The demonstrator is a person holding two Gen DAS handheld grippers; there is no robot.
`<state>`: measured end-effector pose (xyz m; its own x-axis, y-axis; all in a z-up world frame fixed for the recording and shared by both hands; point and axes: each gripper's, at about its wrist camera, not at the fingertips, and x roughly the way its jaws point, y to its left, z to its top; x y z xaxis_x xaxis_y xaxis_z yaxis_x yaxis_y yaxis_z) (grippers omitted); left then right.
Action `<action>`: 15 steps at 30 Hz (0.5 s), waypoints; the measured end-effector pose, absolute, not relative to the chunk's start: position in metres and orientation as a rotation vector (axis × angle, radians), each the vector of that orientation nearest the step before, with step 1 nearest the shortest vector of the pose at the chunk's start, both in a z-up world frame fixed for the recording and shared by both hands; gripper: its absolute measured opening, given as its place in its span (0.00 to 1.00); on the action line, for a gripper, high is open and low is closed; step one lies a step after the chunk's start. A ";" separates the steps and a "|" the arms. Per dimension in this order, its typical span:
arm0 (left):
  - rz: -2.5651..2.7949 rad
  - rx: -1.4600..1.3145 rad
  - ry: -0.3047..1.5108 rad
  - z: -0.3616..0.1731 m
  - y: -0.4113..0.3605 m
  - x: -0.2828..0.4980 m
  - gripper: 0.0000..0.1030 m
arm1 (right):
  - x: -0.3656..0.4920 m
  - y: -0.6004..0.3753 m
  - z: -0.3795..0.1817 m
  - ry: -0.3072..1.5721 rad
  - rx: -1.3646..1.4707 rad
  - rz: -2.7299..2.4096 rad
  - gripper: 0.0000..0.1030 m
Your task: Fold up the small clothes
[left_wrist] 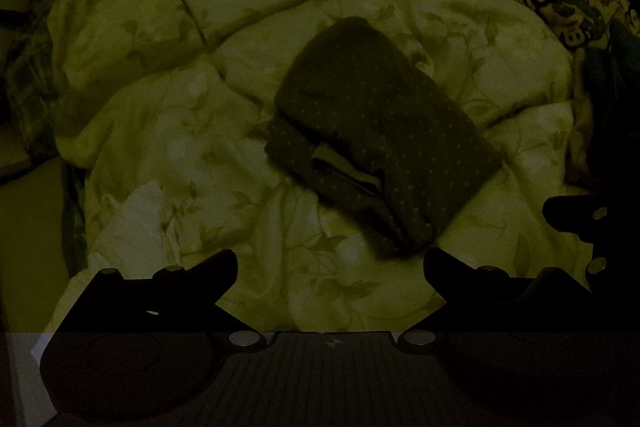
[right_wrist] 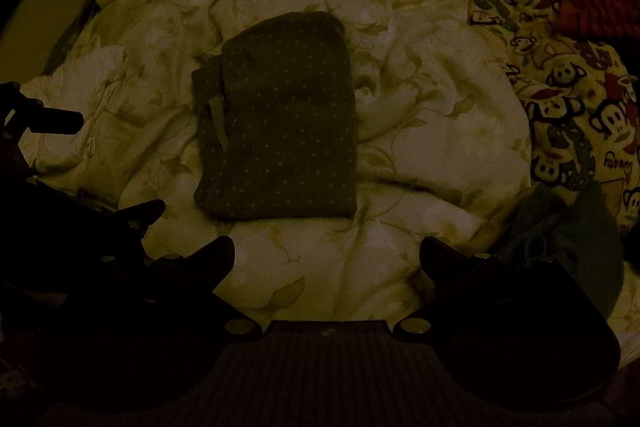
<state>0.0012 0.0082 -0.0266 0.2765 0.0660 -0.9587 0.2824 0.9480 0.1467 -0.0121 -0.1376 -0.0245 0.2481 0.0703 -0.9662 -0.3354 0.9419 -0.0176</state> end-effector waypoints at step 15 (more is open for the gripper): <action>-0.165 0.319 1.297 -0.031 0.011 0.002 1.00 | -0.010 -0.133 -0.028 1.311 -0.259 0.280 0.97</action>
